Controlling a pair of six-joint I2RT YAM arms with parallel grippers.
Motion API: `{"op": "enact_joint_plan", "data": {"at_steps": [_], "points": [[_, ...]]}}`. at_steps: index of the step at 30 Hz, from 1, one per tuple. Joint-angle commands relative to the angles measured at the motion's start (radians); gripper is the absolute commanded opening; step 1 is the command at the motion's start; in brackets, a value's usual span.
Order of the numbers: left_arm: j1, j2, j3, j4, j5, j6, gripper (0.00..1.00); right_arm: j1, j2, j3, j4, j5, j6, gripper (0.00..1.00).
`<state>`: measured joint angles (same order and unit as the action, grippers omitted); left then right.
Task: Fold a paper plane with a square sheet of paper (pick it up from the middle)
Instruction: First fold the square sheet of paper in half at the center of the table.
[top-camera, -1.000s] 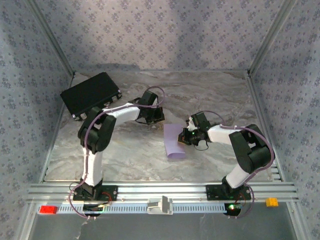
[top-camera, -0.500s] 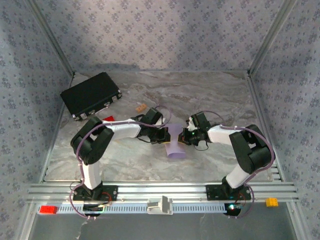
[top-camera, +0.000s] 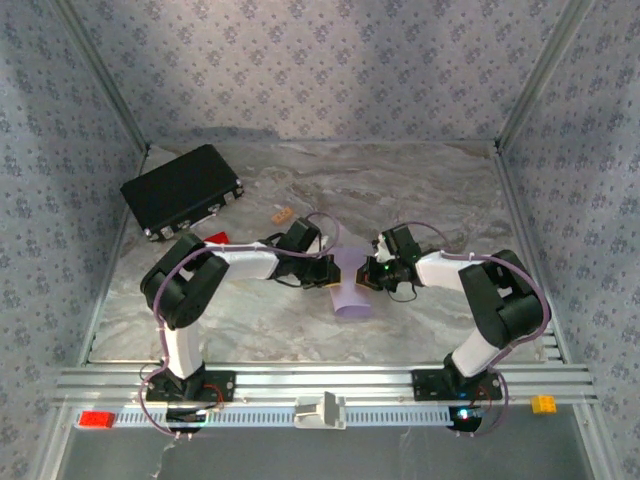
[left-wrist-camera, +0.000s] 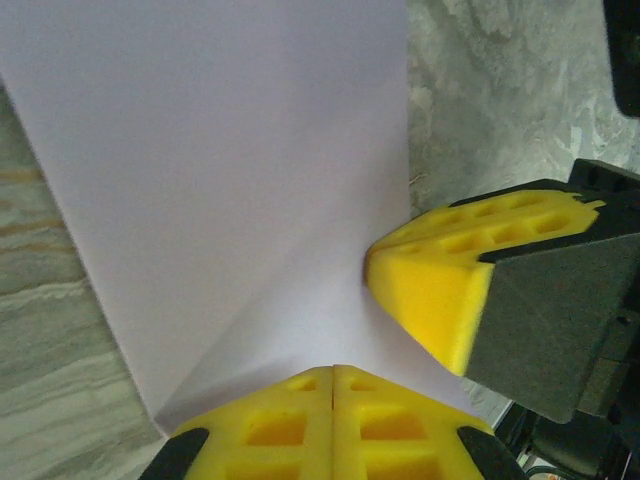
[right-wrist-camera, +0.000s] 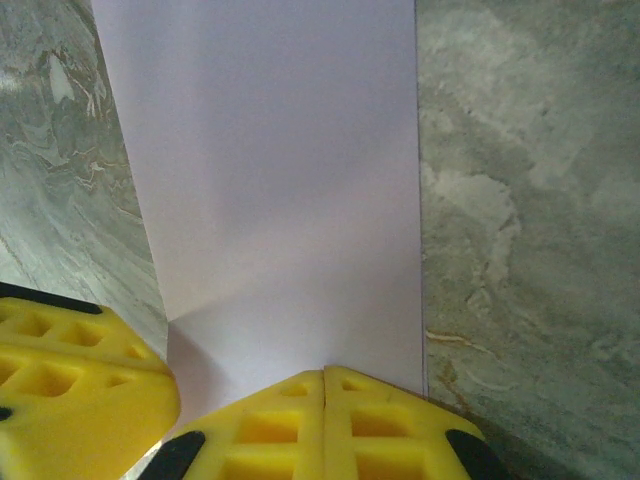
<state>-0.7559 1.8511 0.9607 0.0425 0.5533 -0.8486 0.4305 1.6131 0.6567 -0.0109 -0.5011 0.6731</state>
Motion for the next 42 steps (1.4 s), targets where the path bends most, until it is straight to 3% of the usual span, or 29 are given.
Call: {"op": "enact_joint_plan", "data": {"at_steps": [1, 13, 19, 27, 37, 42], "points": [[0.006, 0.006, -0.044, 0.022, -0.003, -0.001, 0.06, -0.003, 0.028, -0.051, -0.125, 0.122, 0.011, 0.00], [0.002, -0.041, -0.100, -0.036, -0.050, 0.060, 0.07, -0.003, 0.029, -0.049, -0.125, 0.122, 0.013, 0.00], [-0.008, -0.090, -0.072, 0.006, 0.009, 0.010, 0.07, -0.003, 0.024, -0.048, -0.132, 0.125, 0.013, 0.00], [-0.021, -0.045, -0.114, 0.106, 0.074, -0.043, 0.08, -0.002, 0.022, -0.049, -0.134, 0.127, 0.013, 0.00], [-0.024, -0.058, -0.160, -0.051, 0.007, 0.070, 0.08, -0.001, 0.018, -0.056, -0.131, 0.130, 0.014, 0.00], [-0.029, -0.109, -0.129, -0.060, -0.006, 0.062, 0.08, -0.002, 0.021, -0.057, -0.129, 0.133, 0.015, 0.00]]}}
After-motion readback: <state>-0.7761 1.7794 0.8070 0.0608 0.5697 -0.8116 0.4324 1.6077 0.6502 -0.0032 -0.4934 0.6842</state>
